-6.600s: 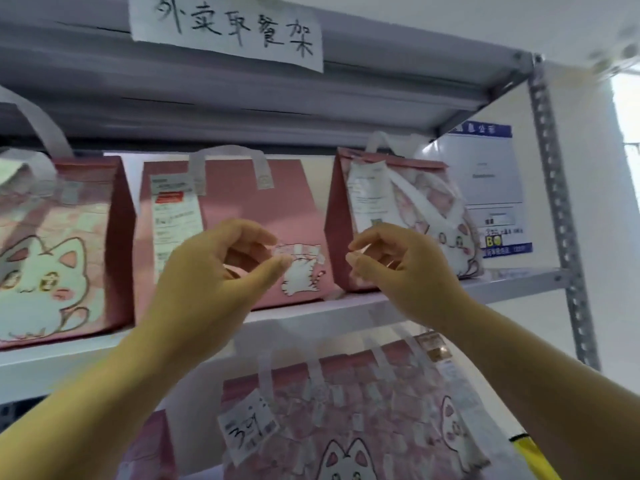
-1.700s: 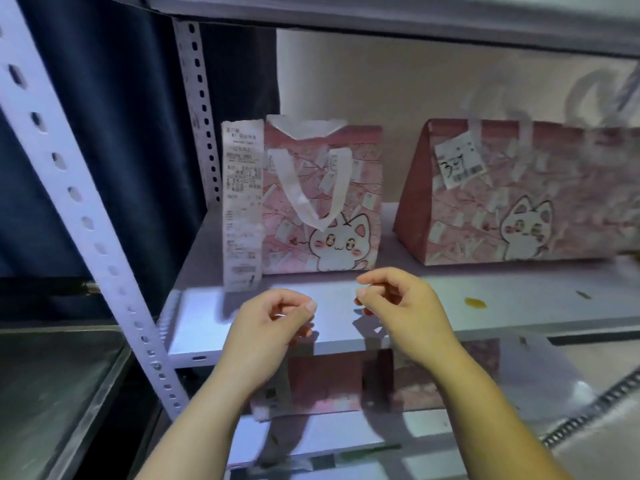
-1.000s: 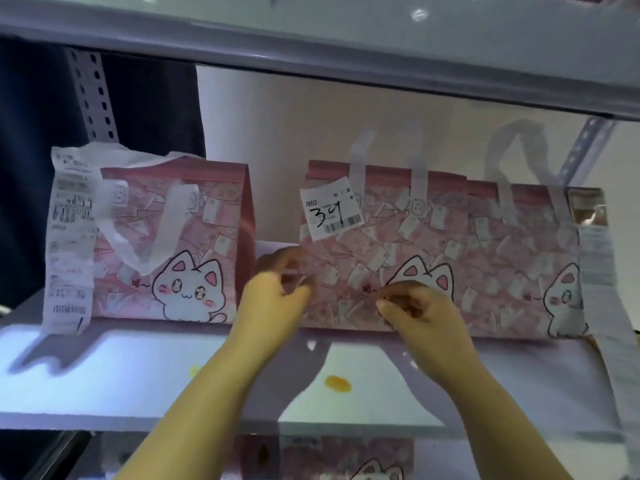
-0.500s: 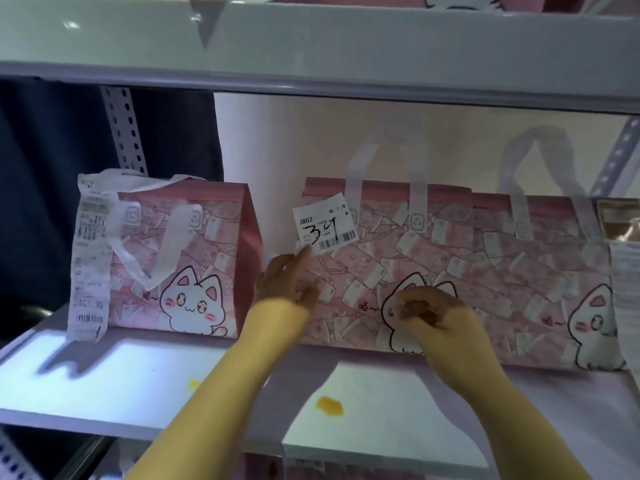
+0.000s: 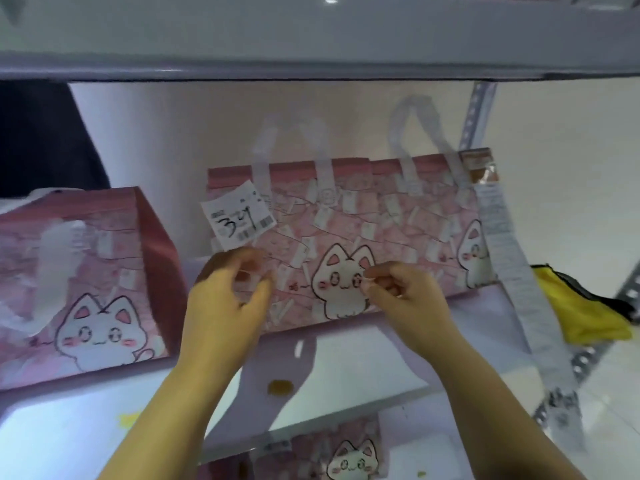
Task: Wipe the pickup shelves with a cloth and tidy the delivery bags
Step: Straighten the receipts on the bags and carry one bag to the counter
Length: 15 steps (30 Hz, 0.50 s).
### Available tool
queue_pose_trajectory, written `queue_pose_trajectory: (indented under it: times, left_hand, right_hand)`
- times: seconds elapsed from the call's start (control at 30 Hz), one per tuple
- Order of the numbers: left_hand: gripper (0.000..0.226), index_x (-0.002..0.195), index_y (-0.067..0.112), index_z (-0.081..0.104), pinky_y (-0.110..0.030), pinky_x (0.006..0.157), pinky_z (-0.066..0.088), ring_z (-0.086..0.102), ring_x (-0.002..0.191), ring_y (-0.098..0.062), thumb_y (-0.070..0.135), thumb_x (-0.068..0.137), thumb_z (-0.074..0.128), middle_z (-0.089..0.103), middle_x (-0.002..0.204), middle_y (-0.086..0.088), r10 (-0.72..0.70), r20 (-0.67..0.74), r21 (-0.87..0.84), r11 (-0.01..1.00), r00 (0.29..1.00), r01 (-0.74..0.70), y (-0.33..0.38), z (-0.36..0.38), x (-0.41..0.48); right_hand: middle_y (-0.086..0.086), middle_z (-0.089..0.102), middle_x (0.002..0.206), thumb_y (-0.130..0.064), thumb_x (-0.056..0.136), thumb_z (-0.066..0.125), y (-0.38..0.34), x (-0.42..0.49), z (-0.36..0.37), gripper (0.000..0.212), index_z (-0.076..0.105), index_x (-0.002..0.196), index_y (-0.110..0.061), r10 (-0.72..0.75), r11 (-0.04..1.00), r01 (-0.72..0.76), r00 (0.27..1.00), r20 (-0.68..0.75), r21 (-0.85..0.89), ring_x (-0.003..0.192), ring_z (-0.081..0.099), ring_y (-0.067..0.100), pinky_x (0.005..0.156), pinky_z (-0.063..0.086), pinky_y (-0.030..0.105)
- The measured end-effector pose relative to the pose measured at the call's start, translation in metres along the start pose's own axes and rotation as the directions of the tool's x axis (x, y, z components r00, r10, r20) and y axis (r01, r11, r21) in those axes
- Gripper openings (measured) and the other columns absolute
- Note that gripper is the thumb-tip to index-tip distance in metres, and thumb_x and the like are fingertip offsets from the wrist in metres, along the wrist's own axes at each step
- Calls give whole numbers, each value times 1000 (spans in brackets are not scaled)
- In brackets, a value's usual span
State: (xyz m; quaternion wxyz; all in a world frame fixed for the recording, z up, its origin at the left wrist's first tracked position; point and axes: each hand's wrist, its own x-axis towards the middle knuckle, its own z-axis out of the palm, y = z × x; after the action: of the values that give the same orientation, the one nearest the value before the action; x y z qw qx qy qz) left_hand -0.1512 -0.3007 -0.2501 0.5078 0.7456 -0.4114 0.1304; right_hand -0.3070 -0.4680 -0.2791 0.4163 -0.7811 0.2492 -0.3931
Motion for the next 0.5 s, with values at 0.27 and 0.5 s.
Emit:
queue_pose_trajectory:
  times: [0.27, 0.5]
  left_hand:
    - [7, 84, 36, 62, -9, 59, 42, 57, 76, 7, 31, 82, 66, 65, 81, 19, -1, 197, -149, 988, 980, 31, 31, 54, -16]
    - [6, 78, 34, 64, -12, 58, 41, 58, 72, 3, 30, 81, 66, 63, 75, 25, -10, 255, -173, 983, 967, 56, 74, 126, -29]
  right_hand:
    - [-21, 61, 65, -20, 83, 66, 27, -18, -60, 21, 63, 79, -40, 53, 997, -58, 995, -83, -60, 61, 56, -1, 54, 47, 13]
    - [-23, 63, 68, -21, 82, 67, 64, -13, -137, 21, 62, 82, -41, -10, 987, -10, 993, -120, -160, 68, 58, -5, 60, 43, 6]
